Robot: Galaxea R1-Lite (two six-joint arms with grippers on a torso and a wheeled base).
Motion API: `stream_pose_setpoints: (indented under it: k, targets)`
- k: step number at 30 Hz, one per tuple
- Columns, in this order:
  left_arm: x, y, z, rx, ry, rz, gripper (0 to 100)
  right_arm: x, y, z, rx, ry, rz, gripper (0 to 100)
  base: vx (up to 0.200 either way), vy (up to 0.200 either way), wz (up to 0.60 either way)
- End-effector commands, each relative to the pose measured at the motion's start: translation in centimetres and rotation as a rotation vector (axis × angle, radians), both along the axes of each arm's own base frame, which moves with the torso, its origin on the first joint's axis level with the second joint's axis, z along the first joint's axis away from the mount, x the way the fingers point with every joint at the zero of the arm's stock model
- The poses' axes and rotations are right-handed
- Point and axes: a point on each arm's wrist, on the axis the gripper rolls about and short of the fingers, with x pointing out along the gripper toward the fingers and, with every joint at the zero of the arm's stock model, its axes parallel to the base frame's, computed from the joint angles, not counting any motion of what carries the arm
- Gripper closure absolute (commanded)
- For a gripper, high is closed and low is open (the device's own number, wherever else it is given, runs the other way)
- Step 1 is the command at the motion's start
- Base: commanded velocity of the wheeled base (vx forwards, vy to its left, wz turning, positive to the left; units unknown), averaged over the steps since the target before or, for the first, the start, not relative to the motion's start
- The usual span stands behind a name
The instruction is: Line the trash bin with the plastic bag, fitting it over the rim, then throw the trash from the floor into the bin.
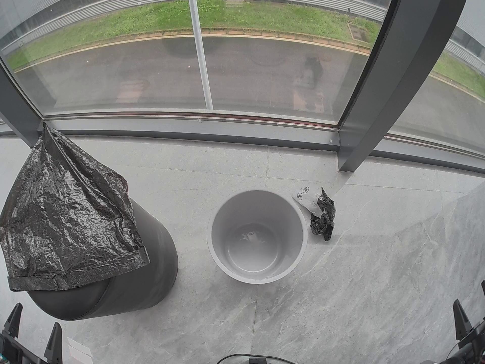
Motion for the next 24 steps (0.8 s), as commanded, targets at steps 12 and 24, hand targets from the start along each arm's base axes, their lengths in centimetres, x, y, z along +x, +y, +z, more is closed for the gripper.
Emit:
stream_pose_setpoints:
  k: [12,24]
  targets:
    - [-0.4,0.0,1.8,-0.038,-0.058,-0.013,0,1.1,0.3,14.4,-0.014,-0.196,0.132,0,0.0,0.0,0.0]
    - [2.7,-0.8,10.3,0.057,0.163,-0.406,0,12.9,3.1,15.5,0.094,-0.009,0.445,0,0.0,0.0,0.0]
